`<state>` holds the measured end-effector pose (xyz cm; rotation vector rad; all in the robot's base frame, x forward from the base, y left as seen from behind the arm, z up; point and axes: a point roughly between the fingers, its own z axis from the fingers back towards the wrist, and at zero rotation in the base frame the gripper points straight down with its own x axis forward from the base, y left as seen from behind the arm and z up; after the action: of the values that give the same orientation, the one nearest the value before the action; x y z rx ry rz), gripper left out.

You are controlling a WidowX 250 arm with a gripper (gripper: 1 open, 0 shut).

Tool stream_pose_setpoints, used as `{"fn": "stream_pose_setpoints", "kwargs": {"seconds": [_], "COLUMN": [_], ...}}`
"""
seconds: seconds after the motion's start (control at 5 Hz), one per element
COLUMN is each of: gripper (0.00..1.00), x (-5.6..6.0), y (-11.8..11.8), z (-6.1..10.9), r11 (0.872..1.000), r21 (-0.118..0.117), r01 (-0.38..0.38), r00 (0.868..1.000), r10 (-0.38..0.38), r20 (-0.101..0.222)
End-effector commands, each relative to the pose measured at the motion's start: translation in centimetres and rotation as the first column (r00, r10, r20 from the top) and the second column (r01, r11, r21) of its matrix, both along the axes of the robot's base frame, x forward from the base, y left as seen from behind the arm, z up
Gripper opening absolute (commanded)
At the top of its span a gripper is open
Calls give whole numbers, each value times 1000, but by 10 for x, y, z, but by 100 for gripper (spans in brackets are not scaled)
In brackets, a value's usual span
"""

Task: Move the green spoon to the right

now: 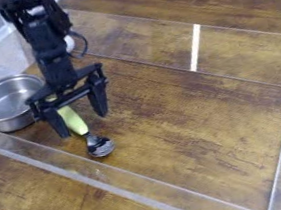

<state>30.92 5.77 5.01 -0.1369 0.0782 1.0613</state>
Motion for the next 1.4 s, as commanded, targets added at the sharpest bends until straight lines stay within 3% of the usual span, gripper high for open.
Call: {"fn": "stream_pose_setpoints", "kwargs": {"seconds": [0.0,0.2,0.4,0.6,1.0,1.2], "gripper": [100,0,0,0,0,0], "x": [19,20,21,26,28,25], "y": [0,18,36,58,54,57], "z": [28,15,8,14,22,53], "r11": [999,999,994,990,965,964], "r21": [24,32,36,36,60,70], "r01": [22,-41,-102,-139,-256,-256], "r00": [996,996,992,987,959,954], "r10": [-24,39,99,135,245,240], "r20": [85,77,75,92,146,181]}}
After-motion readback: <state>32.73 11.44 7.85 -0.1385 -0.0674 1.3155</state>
